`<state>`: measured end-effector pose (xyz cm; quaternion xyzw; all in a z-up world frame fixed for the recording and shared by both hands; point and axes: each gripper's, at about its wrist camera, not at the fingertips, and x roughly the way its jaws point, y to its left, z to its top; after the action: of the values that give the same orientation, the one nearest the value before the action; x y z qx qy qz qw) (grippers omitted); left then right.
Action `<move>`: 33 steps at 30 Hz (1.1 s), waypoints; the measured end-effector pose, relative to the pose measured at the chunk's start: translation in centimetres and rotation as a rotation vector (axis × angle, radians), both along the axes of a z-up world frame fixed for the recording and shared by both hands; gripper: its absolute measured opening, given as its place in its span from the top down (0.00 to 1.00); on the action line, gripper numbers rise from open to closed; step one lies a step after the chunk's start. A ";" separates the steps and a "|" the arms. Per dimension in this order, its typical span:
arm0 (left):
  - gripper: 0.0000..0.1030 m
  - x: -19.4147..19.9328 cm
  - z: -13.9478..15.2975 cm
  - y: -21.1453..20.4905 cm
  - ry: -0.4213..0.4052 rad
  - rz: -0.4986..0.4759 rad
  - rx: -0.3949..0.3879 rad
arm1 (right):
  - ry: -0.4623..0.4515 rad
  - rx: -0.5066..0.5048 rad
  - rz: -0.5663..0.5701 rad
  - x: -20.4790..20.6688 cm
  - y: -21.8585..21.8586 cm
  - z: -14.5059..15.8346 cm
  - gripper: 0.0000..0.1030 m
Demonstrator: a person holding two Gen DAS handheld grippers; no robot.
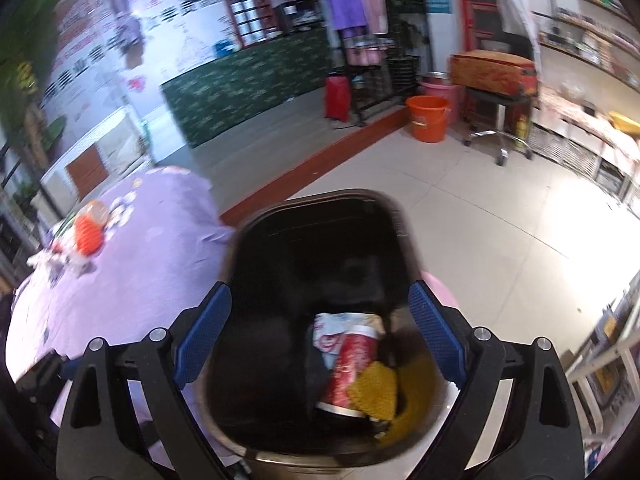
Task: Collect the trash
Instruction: 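Move both tools back over the table toward the remaining trash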
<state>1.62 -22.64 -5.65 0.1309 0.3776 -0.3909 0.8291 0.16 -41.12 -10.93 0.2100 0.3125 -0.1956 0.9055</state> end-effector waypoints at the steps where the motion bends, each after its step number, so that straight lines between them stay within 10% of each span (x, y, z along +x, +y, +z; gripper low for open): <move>1: 0.06 0.4 0.2 0.8 -0.003 0.021 -0.005 | -0.004 0.002 0.027 0.6 0.8 0.1 0.13; 33: 0.17 21.3 1.9 29.6 0.011 0.720 0.121 | 0.126 -0.013 0.877 27.0 27.9 2.4 0.14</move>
<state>22.92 6.97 -3.71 0.0363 0.4265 -0.0516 0.9023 27.12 -13.18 -8.56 0.0395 0.4256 0.1928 0.8833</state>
